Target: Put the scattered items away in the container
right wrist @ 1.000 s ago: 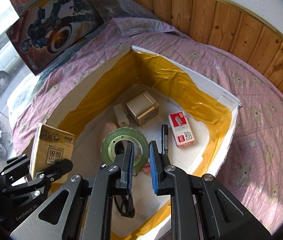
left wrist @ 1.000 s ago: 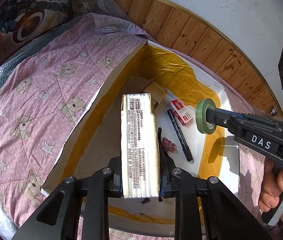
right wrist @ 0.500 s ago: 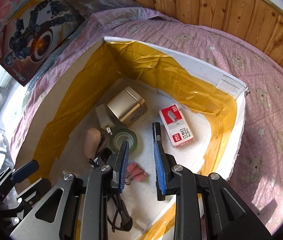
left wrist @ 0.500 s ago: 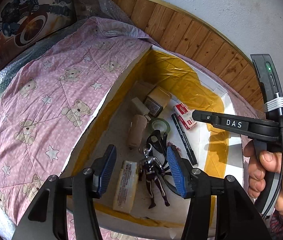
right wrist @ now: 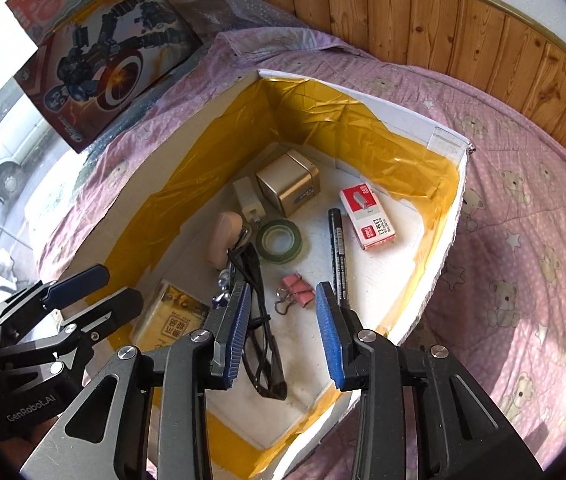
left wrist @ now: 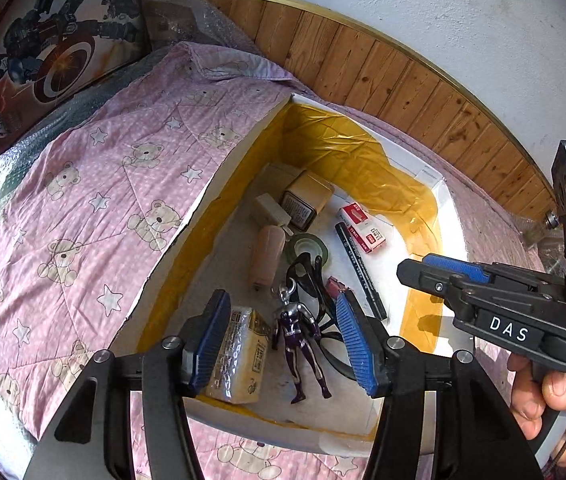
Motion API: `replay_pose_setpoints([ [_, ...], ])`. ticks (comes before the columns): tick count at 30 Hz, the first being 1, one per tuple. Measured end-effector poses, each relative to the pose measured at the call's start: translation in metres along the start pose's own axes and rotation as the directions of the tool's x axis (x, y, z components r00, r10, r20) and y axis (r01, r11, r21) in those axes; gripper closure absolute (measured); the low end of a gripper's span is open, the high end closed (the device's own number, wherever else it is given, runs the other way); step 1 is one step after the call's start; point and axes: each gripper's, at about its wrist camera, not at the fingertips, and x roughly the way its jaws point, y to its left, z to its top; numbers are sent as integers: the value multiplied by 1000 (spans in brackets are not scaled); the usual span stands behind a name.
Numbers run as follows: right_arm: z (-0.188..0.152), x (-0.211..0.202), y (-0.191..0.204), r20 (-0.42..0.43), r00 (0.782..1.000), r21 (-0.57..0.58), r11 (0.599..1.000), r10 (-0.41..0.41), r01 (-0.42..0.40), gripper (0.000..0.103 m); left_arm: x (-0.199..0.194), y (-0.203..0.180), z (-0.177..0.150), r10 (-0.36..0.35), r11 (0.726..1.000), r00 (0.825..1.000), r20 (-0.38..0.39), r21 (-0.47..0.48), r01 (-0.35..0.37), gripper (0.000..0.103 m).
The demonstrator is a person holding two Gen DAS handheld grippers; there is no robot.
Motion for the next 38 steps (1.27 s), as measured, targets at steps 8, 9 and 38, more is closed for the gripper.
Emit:
replay_pose_setpoints([
  [8,-26,-21,11,10,1000,-39,999,-22,22,64,-25,-13,-6,11,999,999,43,41,-13,45],
  [9,-29,-23,12,13,1000,-45,999,-25,26,64,-28,-14,-6,10,999,999,48,43,-12,45],
  [38,-77,-58,53,17,1000,-75,997,2,-1,63,-91,-20,-30,-15,997,991,132,82,4,44],
])
